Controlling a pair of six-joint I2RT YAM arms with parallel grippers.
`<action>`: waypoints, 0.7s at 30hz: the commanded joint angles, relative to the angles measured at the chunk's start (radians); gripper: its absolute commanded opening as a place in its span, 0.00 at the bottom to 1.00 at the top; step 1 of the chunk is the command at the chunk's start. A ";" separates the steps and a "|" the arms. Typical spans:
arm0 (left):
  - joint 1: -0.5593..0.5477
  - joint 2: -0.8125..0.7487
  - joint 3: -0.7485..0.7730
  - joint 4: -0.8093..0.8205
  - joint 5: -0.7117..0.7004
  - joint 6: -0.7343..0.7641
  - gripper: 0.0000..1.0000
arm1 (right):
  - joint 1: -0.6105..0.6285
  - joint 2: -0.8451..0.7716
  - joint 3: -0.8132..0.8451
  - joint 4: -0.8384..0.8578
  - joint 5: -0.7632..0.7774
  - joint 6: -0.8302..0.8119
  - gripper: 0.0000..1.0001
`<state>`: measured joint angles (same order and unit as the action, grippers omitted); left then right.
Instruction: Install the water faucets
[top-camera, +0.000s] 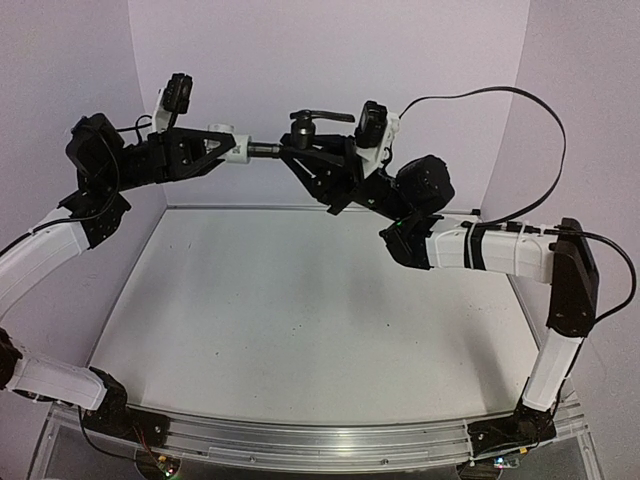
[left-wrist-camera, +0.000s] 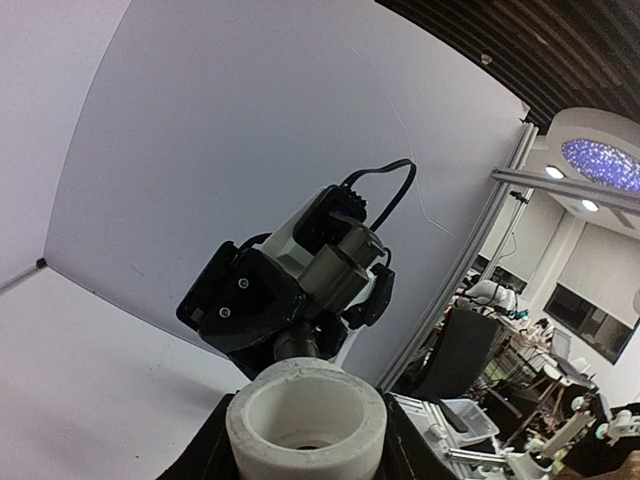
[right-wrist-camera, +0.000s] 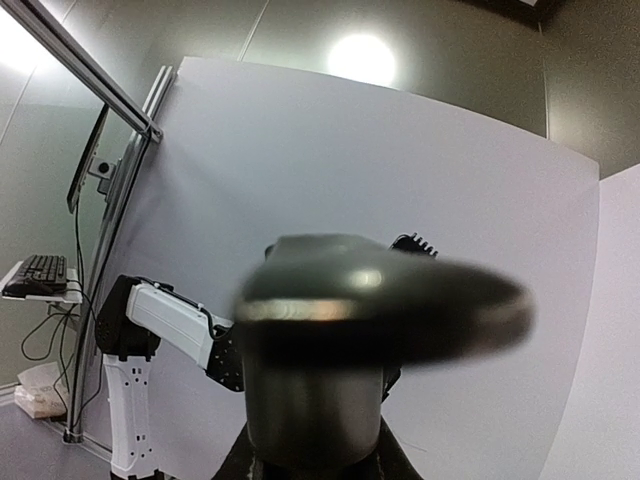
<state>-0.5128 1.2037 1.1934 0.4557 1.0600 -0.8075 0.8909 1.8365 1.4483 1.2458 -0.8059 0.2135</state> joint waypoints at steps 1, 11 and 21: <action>-0.034 -0.040 -0.027 0.050 0.045 0.145 0.00 | 0.010 0.068 0.059 -0.101 0.050 0.126 0.00; -0.035 -0.086 -0.070 0.050 0.023 0.385 0.00 | 0.010 0.131 0.131 -0.108 -0.001 0.323 0.00; -0.035 -0.112 -0.127 0.049 -0.014 0.620 0.00 | 0.006 0.178 0.201 -0.135 -0.055 0.525 0.00</action>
<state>-0.5064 1.1017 1.0760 0.4539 0.9790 -0.3497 0.8762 1.9609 1.6081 1.2630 -0.8750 0.5914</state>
